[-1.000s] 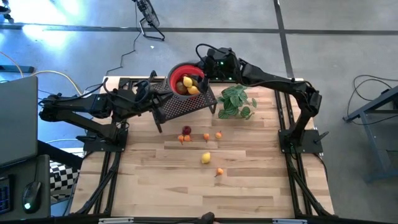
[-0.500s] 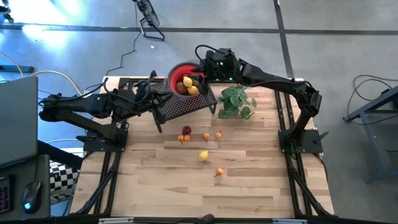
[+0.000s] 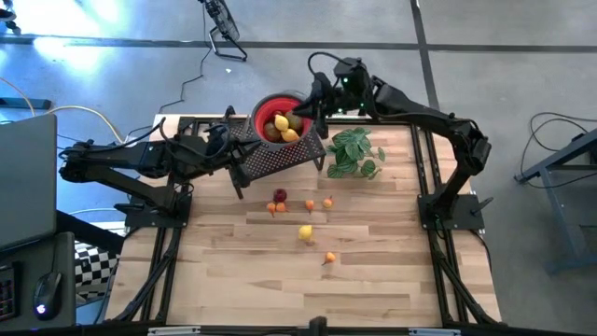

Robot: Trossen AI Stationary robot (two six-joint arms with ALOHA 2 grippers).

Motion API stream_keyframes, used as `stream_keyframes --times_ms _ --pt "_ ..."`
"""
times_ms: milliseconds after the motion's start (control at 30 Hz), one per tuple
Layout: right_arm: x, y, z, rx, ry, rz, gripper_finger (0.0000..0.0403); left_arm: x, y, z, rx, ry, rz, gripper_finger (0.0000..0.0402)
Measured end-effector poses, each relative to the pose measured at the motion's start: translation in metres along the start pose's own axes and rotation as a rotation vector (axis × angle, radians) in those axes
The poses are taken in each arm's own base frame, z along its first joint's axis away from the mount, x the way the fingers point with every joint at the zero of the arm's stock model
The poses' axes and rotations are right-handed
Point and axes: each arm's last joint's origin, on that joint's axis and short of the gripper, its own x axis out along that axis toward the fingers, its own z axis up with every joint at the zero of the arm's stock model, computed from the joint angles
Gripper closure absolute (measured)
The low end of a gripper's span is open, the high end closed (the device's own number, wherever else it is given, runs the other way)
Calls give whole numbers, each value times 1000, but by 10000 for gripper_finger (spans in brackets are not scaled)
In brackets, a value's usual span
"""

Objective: Pick & Place Fruit
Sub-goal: Put the orange pear into the red basket on the shelf

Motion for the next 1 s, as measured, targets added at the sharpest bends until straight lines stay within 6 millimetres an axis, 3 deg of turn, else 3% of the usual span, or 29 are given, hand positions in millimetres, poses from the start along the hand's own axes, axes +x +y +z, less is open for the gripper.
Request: stream_keyframes --times_ms 333,700,800,1000 --pt "-8 -15 -4 25 6 -23 393 8 -6 -5 96 31 -21 383" --pt "-9 -12 -11 68 64 40 399 9 -9 -9 127 58 -120 400" --pt "-9 -12 -10 63 57 34 399 16 -12 -20 111 34 -127 401" --pt "-29 -21 -1 8 35 -78 399 34 -14 -52 61 -35 -209 401"
